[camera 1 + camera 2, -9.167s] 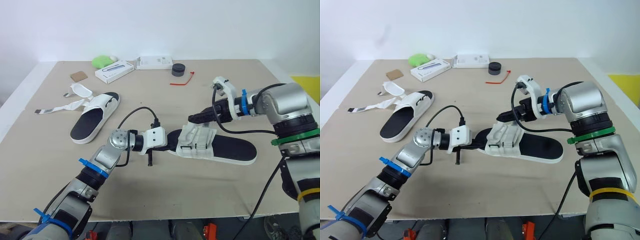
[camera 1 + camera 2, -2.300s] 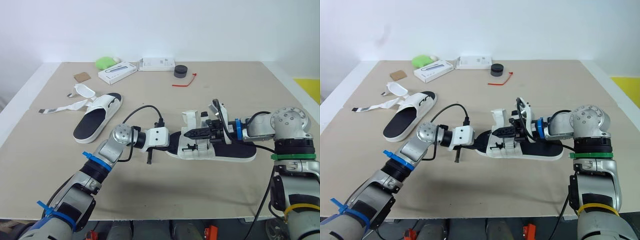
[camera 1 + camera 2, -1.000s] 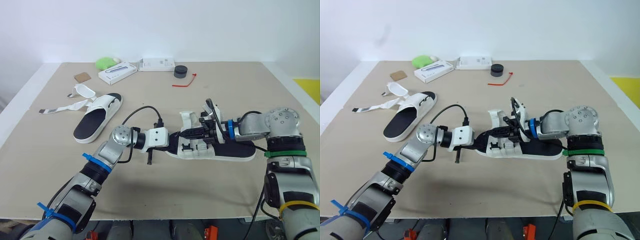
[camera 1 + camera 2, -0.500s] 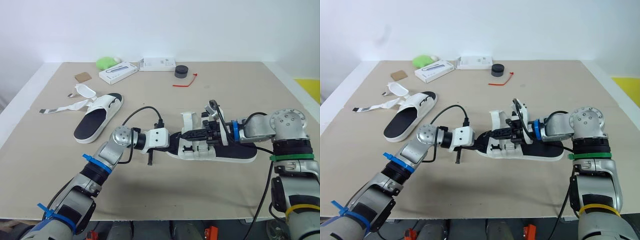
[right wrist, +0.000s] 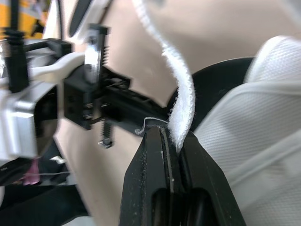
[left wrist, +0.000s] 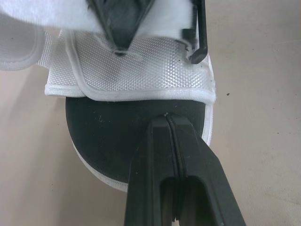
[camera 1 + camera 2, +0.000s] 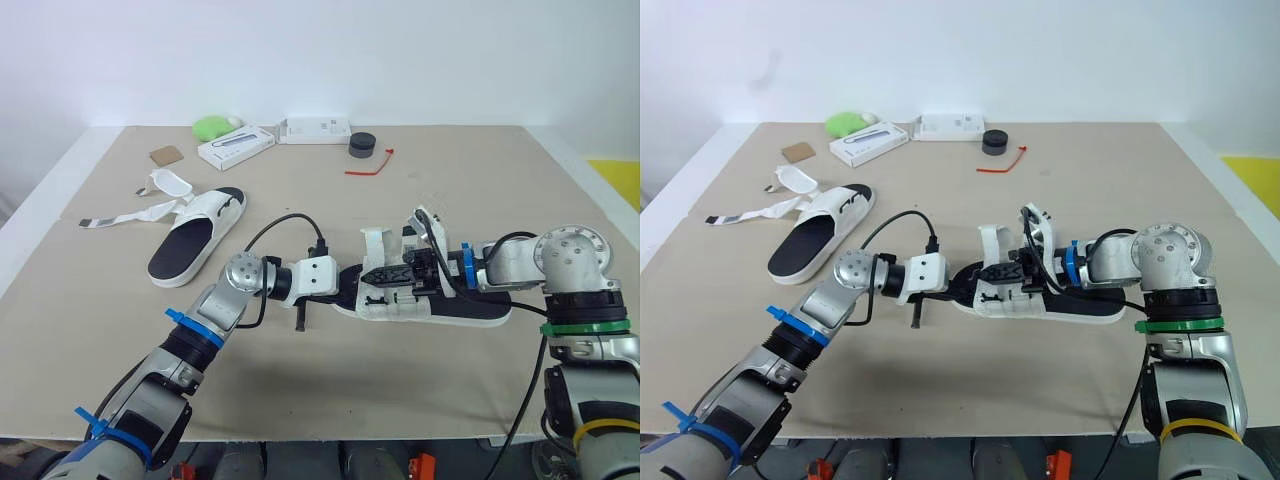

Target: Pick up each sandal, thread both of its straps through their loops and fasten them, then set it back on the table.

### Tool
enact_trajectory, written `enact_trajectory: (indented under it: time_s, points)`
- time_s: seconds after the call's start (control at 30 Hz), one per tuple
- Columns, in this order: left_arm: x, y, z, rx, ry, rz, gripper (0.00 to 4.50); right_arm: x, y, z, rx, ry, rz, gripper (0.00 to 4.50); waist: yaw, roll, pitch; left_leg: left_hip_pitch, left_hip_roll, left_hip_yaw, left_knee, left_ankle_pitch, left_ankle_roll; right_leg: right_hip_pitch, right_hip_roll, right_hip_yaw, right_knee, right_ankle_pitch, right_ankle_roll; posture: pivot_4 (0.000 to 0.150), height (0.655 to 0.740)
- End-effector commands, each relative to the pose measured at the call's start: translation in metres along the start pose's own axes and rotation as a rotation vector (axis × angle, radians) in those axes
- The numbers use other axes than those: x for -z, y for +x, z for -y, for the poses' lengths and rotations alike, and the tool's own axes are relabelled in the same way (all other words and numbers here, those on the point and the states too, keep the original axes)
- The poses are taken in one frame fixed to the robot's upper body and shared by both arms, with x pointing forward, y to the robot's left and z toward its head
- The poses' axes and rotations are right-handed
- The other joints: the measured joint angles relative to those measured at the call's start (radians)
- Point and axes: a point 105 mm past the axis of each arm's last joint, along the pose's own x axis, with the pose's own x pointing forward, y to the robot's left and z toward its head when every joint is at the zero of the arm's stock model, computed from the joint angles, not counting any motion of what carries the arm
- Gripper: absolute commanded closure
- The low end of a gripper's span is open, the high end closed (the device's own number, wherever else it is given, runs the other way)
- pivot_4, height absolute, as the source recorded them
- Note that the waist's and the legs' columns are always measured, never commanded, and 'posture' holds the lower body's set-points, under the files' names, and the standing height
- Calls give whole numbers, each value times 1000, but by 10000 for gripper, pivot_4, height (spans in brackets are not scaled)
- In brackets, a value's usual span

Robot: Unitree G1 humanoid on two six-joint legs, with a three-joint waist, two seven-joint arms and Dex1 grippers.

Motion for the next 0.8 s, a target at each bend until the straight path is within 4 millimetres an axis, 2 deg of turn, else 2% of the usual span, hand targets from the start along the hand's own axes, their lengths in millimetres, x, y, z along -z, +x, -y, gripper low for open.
enact_trajectory:
  time_s: [0.03,0.23,0.4,0.57,0.67,0.8]
  points:
    - [26,7,23,80,-66,-91,45000,7,3,11,67,10,-47,44534,0,0,0,0,0,0,0,0,0,0,0,0,0,0,0,1500,7400]
    - [26,8,24,81,-68,-91,45000,5,-3,8,42,-12,-46,44534,0,0,0,-1,0,0,-1,-1,1,-1,0,0,0,-1,0,1500,7400]
    - [25,8,24,81,-70,-89,45000,8,-6,-13,-75,-75,-46,44534,1,0,0,-1,0,0,-1,-1,1,-1,0,0,0,-1,0,1500,7400]
    - [25,8,24,82,-71,-91,45000,20,-6,-32,-150,-244,-76,44534,3,0,0,-1,0,0,-1,-2,2,0,0,0,0,-2,2,1500,7400]
    - [25,8,24,82,-71,-91,45000,28,5,-19,-51,-354,-103,44534,2,0,0,-1,-1,0,-1,-4,2,0,-1,-1,0,-3,3,1500,7400]
    - [24,8,24,81,-74,-89,45000,44,10,-6,30,-500,-181,44534,2,0,-1,0,-1,0,0,-4,2,0,-1,-1,0,-4,0,1500,7400]
